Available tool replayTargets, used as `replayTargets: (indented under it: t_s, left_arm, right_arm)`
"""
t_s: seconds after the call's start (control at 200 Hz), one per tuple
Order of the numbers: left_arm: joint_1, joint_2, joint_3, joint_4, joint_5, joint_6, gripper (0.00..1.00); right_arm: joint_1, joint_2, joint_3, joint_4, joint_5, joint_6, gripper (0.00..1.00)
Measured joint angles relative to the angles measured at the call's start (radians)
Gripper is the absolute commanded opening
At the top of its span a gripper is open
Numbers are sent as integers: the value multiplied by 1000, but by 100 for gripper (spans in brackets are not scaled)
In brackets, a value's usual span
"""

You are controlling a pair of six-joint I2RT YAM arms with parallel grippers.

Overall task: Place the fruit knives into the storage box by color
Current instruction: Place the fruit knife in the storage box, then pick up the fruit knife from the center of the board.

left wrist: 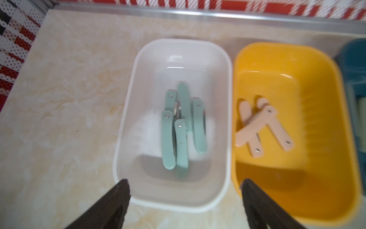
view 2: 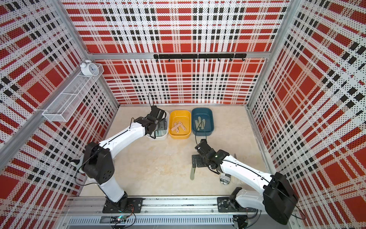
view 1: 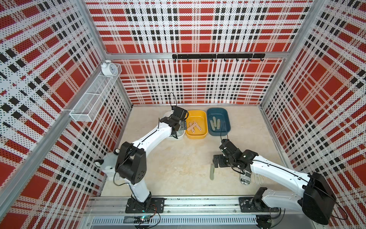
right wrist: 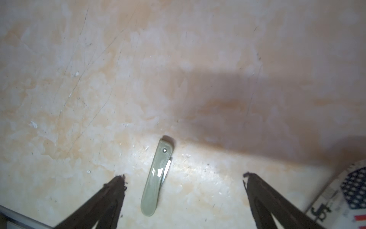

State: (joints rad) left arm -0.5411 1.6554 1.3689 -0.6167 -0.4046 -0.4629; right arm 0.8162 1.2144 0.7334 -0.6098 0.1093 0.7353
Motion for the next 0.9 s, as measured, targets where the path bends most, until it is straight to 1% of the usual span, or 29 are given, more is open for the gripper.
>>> replayTargets:
  t_s: [0.04, 0.085, 0.155, 0.261, 0.351, 0.461, 0.551, 0.566, 0.596, 0.621, 0.902]
  left_arm:
    - [-43, -61, -44, 6, 0, -12, 93]
    - [-91, -115, -96, 12, 6, -29, 93]
    - [-141, -167, -177, 21, 20, -53, 94]
    - [-157, -202, -290, 19, 34, -90, 100]
    - [-156, -211, -354, 13, 37, -108, 98]
    - [-156, -222, -379, 11, 39, -117, 98]
    - [-156, -238, -379, 15, 39, -120, 98]
    - [-156, -241, -379, 16, 39, -121, 98]
    - [-156, -244, -379, 18, 39, -121, 98]
    - [-156, -246, -379, 19, 38, -122, 98]
    - [-156, -243, -379, 21, 37, -126, 98]
  right_arm:
    - [43, 17, 0, 2, 0, 32, 98]
    - [80, 38, 2, 5, 0, 64, 95]
    - [137, 79, 3, 8, 0, 114, 91]
    - [194, 144, 6, 8, 0, 182, 86]
    - [211, 203, 19, 4, -1, 224, 82]
    - [211, 251, 49, -9, 3, 263, 78]
    - [211, 262, 73, -20, 10, 290, 75]
    - [211, 262, 76, -21, 11, 292, 74]
    - [211, 263, 83, -23, 14, 301, 67]
    - [211, 266, 89, -24, 15, 306, 65]
    - [216, 353, 111, -35, 16, 326, 63]
